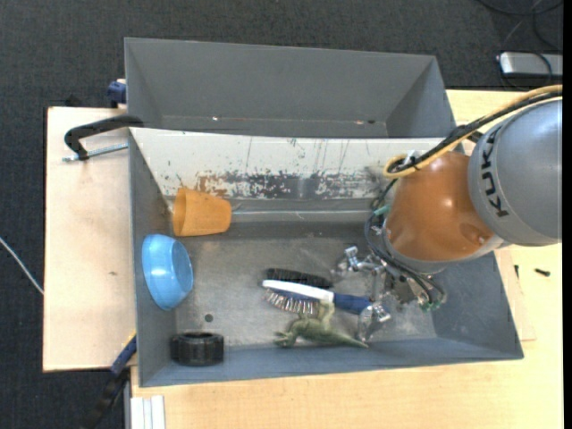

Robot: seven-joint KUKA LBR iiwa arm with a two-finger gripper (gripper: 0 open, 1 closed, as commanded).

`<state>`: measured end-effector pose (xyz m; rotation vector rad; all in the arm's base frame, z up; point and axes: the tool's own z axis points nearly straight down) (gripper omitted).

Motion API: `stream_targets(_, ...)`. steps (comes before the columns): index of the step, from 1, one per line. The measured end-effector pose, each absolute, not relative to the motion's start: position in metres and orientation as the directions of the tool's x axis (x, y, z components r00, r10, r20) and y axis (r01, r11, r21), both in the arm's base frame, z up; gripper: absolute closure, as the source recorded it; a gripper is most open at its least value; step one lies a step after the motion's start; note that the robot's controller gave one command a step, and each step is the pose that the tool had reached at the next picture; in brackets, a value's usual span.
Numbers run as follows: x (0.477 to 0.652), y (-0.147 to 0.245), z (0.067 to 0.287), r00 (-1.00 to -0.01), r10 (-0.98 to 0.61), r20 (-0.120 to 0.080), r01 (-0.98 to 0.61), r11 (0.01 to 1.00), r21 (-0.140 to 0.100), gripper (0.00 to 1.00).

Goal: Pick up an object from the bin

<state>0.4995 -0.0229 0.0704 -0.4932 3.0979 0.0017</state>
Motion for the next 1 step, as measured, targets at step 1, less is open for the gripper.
stream_targets(1, 0.5008, -0.0245, 0.0727, -0.951, -0.308, -0.007, -0.308, 0.951, -0.001, 1.00)
